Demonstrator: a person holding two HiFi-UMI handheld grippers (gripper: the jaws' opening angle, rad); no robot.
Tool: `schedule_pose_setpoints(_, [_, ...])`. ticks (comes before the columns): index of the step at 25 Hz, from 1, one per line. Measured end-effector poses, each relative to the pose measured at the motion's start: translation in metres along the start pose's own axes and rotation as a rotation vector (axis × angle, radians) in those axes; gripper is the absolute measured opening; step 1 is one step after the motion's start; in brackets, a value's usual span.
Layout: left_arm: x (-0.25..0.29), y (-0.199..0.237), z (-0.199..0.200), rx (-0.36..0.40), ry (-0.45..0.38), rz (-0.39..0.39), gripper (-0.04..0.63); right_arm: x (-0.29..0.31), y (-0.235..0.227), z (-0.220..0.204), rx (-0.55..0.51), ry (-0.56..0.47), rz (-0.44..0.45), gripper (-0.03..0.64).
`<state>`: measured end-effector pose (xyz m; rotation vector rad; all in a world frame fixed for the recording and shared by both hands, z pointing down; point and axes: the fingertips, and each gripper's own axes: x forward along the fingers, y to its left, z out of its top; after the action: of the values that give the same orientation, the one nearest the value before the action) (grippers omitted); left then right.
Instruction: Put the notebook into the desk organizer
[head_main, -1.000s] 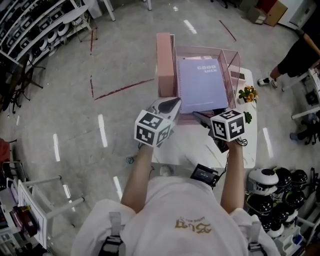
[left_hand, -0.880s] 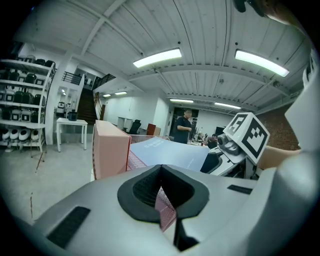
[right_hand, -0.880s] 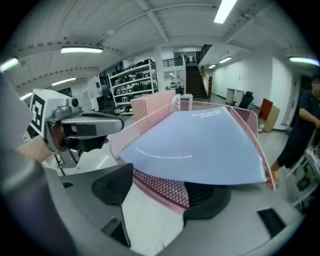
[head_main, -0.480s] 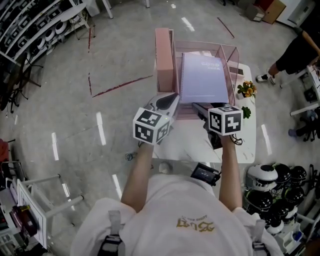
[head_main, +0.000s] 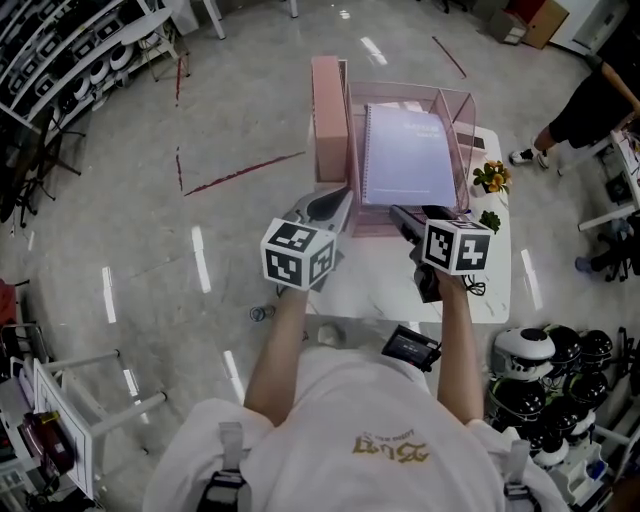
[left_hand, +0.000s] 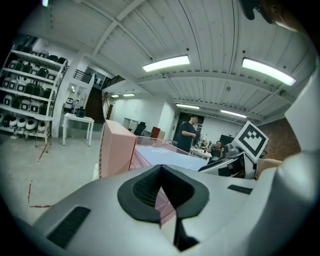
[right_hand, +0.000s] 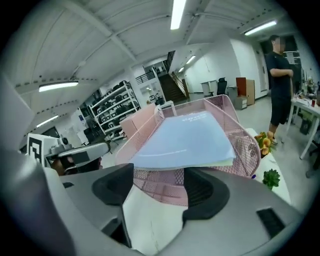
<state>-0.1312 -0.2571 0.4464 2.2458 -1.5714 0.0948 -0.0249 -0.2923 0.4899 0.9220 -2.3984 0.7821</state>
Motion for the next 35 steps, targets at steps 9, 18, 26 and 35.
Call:
schedule_pose_setpoints(9, [-0.009, -0.004, -0.017, -0.040, 0.008, 0.004, 0.017, -0.038, 0.009, -0.013, 0.069, -0.120, 0.017, 0.208])
schedule_pose_setpoints(18, [-0.033, -0.030, -0.013, -0.007, -0.049, -0.013, 0.016, -0.069, 0.017, -0.013, -0.026, -0.312, -0.061, 0.012])
schedule_pose_setpoints(26, [-0.055, -0.041, -0.020, 0.023, -0.075, 0.017, 0.015, -0.096, 0.029, -0.019, -0.096, -0.418, -0.131, 0.011])
schedule_pose_setpoints(35, [-0.065, -0.043, -0.021, 0.021, -0.088, 0.023, 0.015, -0.108, 0.027, -0.029, -0.085, -0.431, -0.171, 0.011])
